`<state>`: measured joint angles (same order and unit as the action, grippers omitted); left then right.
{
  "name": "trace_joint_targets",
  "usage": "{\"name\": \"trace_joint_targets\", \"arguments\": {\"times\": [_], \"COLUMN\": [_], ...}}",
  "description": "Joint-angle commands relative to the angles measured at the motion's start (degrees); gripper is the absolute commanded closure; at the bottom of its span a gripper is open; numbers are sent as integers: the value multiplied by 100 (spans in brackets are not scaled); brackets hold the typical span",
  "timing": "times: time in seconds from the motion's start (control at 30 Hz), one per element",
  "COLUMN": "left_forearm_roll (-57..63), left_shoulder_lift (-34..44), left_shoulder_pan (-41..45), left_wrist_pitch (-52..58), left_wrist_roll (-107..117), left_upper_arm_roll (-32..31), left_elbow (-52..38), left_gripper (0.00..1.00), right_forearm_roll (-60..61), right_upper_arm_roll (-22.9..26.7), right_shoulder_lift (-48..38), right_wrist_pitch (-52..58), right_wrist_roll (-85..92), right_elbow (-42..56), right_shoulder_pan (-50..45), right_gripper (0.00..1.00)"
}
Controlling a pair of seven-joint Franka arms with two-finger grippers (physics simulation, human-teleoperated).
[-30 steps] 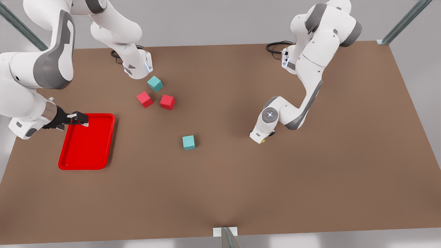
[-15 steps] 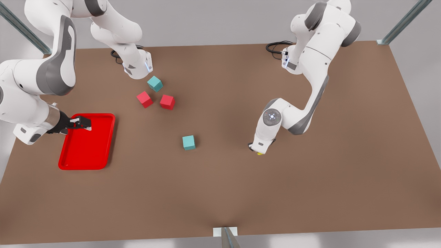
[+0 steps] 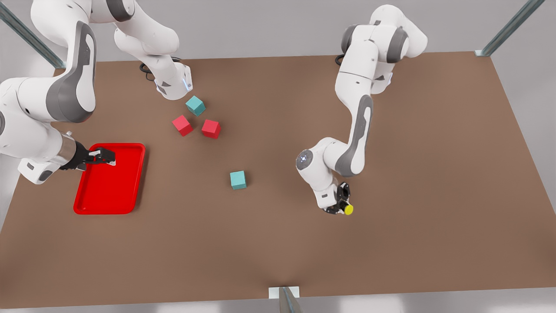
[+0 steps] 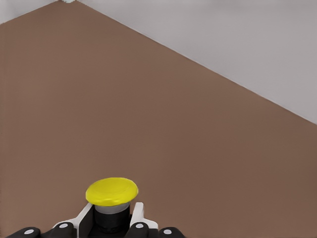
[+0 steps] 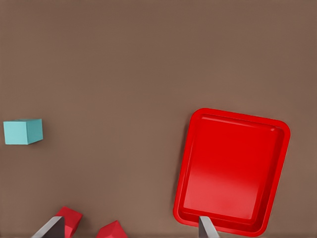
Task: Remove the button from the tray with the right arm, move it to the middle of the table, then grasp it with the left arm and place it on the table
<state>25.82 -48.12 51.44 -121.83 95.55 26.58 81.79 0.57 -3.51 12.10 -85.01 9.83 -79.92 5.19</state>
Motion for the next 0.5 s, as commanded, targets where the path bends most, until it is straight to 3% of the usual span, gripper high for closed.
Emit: {"name": "trace_joint_targets", "arguments": {"times": [0.0, 0.13, 0.47], "left_forearm_roll": [2, 11, 19], "left_shoulder_lift": [-277, -1086, -2123], "left_shoulder_pan": [323, 912, 1246], "left_wrist_pitch": [827, 1249, 1592], "left_wrist_roll": [3558, 3875, 4244], "left_upper_arm_roll": [391, 1112, 1701], "left_elbow": [-128, -331, -489], "left_gripper": [62, 62, 62], "right_forearm_roll": [5, 5, 5], "right_upper_arm_roll": [0, 0, 0], "right_shoulder_lift": [2, 29, 46], "right_wrist_pitch": [2, 2, 2], "right_wrist_roll": [19, 19, 19], "right_elbow": [3, 3, 3], "right_shoulder_pan": [8, 8, 26], "right_gripper": [0, 0, 0]}}
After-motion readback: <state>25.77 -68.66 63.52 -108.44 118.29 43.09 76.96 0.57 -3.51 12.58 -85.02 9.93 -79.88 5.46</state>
